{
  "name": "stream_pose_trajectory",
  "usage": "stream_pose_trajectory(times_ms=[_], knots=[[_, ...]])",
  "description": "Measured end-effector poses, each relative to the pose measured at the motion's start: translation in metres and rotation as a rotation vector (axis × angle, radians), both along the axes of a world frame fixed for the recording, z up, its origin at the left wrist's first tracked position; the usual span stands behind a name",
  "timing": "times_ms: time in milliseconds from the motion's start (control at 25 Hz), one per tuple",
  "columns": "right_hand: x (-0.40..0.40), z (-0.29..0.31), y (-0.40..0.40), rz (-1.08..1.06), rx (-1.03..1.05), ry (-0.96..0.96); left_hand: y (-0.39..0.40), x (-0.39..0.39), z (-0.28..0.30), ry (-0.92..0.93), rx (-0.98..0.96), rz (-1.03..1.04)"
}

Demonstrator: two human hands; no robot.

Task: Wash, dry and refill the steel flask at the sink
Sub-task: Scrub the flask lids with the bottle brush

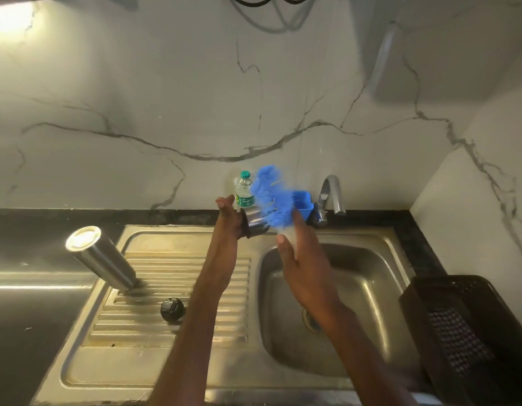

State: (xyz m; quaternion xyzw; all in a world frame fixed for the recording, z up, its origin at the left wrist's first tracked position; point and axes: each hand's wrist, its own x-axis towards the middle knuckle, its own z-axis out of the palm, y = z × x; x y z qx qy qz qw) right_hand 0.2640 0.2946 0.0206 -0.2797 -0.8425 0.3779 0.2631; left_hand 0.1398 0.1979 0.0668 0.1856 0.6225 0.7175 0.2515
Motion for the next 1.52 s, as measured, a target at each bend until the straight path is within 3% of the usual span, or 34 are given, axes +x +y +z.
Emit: stream_pose_trajectory(times_ms=[120,240,560,800,960,1120,1200,1360,1520], knots=[[0.011,-0.020,-0.011,-0.010,0.069,-0.059,-0.005,-0.004,0.002,-0.145,0.133,0.021],[0.034,-0.049,-0.007,-0.001,-0.035,-0.079,-0.015,-0.020,-0.001,-0.248,0.241,0.056],[-0.008,-0.009,-0.010,-0.034,-0.026,0.080,-0.015,-0.015,-0.001,-0.179,0.080,-0.035],[0.024,-0.078,-0.011,-0.052,-0.007,-0.053,-0.019,-0.028,0.002,-0.472,0.213,0.009],[0.017,-0.053,-0.009,-0.075,-0.112,0.094,-0.018,-0.032,0.000,-0.572,0.210,-0.075],[-0.016,-0.021,-0.010,-0.053,0.030,0.106,-0.017,-0.031,0.004,-0.687,0.256,-0.164],[-0.012,-0.034,-0.012,-0.059,0.101,0.066,-0.019,-0.036,0.009,-0.750,0.293,-0.174],[0.010,-0.072,-0.005,-0.089,0.049,-0.037,-0.030,-0.047,0.022,-0.925,0.388,-0.154],[0.009,-0.052,0.002,-0.102,0.007,0.092,-0.033,-0.049,0.020,-0.942,0.364,-0.168]])
